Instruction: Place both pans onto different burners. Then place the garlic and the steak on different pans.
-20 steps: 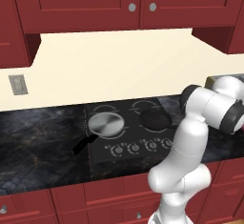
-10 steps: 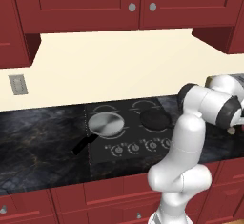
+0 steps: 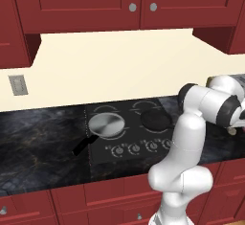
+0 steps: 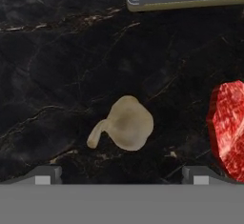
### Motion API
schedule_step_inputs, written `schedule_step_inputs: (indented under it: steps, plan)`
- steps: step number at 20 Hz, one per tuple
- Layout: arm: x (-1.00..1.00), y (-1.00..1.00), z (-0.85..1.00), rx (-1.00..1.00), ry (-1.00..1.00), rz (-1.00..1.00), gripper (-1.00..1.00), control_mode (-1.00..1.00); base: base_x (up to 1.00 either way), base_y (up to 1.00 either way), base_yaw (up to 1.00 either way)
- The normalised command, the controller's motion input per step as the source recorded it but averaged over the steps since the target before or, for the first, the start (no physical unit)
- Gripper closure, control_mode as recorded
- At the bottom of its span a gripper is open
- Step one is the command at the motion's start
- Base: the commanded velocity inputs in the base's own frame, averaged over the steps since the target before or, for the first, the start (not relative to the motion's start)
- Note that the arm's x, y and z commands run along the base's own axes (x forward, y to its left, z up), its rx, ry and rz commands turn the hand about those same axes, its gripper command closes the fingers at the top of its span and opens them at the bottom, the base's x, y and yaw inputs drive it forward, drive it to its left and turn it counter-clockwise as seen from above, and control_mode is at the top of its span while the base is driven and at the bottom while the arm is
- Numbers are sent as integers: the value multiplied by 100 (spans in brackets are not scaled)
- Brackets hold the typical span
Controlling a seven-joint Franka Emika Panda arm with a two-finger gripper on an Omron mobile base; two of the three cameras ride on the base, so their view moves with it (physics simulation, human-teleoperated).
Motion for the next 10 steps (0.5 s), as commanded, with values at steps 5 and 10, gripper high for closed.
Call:
schedule_step_inputs:
  steps: [5,10]
  plan:
    - [5,0,-5,0,0,0,-100,-100,0,0,0]
    - [8,0,0,0,0,0,-100,-100,0,0,0]
